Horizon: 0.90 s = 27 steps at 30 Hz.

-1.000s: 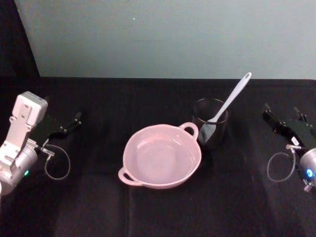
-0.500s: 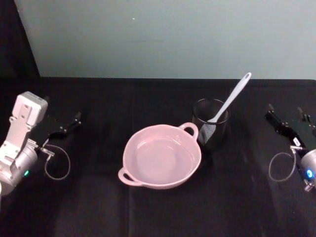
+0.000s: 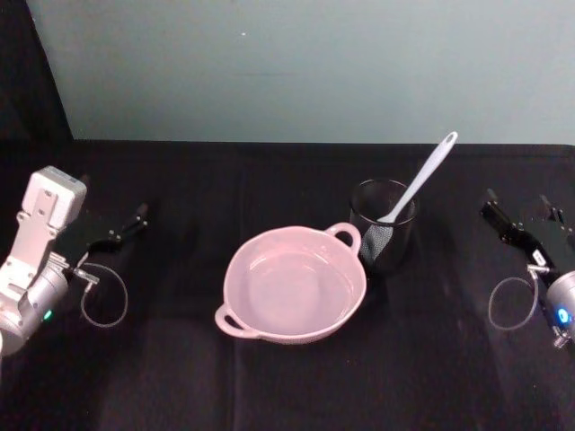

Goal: Use the one hand to pick up the spoon and stir the clear water in the bowl.

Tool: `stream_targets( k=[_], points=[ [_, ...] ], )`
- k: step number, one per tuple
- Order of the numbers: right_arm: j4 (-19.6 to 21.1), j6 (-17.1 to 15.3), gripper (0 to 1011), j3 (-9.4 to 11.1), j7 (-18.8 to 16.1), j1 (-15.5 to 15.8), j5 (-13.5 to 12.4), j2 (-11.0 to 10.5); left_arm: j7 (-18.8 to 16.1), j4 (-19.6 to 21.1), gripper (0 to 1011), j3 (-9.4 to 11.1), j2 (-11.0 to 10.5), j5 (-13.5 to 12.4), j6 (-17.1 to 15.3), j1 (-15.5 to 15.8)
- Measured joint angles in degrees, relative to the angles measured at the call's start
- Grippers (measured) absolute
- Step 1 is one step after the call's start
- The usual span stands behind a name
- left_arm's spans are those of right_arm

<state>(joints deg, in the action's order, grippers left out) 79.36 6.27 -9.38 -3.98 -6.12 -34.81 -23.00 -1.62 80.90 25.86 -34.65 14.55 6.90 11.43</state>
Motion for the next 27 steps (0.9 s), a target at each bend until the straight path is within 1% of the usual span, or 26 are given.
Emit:
stream_targets(
  k=[27],
  points=[
    [0.1, -0.1, 1003, 0.0, 0.0, 0.0, -0.2, -0.1, 0.0, 0.0, 1011, 0.0, 0.0, 0.0, 0.0, 0.0]
  ],
)
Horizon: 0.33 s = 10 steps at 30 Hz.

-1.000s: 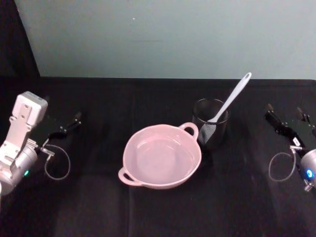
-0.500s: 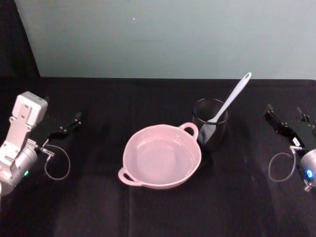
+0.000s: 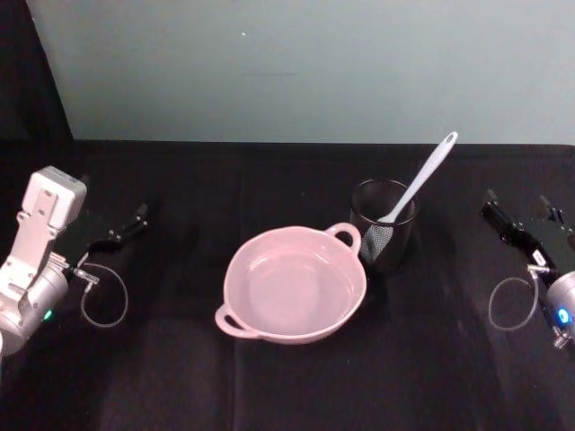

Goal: Use the one hand to pick up the spoon and stir the clear water in the bowl.

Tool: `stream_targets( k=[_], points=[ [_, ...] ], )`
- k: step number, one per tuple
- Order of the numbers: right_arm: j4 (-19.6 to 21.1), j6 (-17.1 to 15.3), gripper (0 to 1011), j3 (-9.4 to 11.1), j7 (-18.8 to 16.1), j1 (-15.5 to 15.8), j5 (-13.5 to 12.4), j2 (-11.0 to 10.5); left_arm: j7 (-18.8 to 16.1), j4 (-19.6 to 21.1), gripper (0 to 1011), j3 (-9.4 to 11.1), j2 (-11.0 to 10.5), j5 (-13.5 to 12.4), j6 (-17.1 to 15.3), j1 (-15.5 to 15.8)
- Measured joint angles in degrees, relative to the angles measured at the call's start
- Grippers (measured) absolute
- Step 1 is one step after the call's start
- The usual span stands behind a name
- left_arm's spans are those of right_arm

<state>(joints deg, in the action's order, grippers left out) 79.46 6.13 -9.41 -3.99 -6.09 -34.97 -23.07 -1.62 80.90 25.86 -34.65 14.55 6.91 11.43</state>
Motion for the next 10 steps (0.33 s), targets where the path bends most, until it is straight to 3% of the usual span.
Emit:
stream_targets(
  k=[10],
  points=[
    [0.0, 0.0, 1002, 0.0, 0.0, 0.0, 0.0, 0.0, 0.0, 0.0, 1011, 0.0, 0.0, 0.0, 0.0, 0.0]
  ],
)
